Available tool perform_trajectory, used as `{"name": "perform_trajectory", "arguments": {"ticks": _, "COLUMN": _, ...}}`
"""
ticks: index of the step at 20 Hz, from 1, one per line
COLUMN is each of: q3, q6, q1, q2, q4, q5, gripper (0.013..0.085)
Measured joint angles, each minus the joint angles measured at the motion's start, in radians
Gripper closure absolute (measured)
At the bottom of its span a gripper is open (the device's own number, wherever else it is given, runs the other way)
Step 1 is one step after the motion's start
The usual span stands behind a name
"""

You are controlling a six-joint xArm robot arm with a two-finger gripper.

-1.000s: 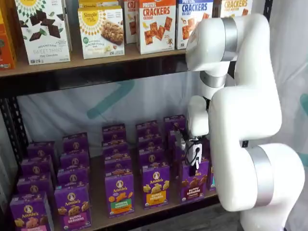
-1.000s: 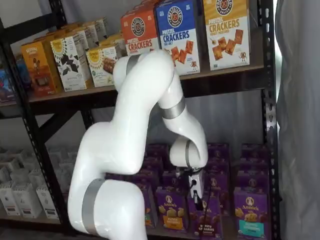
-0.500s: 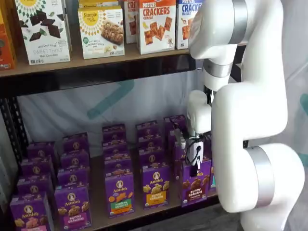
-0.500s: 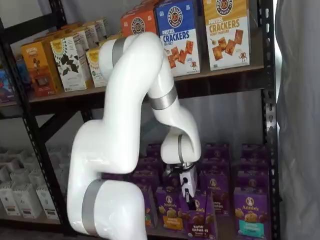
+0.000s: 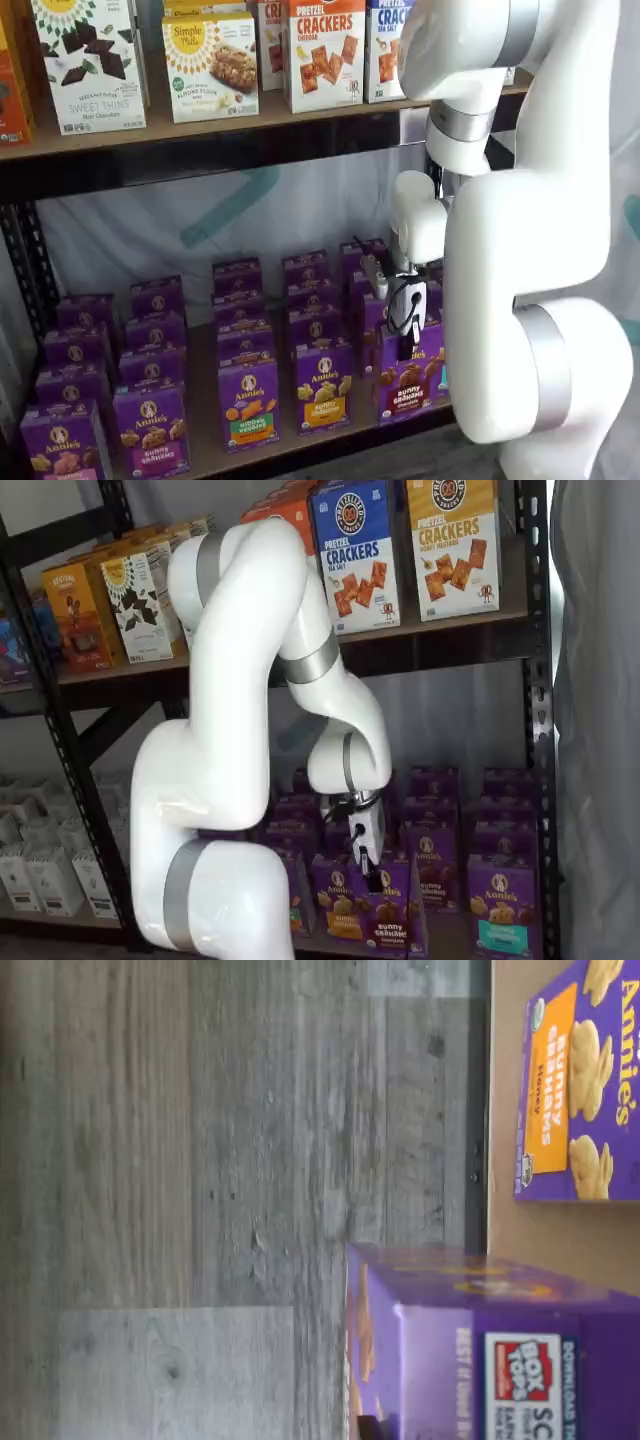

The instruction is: Pick up the purple box with a brown patch in the center, on the bottom shelf, the fifth box from the left

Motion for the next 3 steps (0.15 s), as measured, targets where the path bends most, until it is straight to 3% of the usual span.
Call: {"name": "perform_trajectory", "arguments": {"ticks": 3, "q3": 0.012, "q6": -0.004, "q1": -0.002, "q2": -0.023, "q4": 0.002, "q5": 0.012, "gripper": 0.065}}
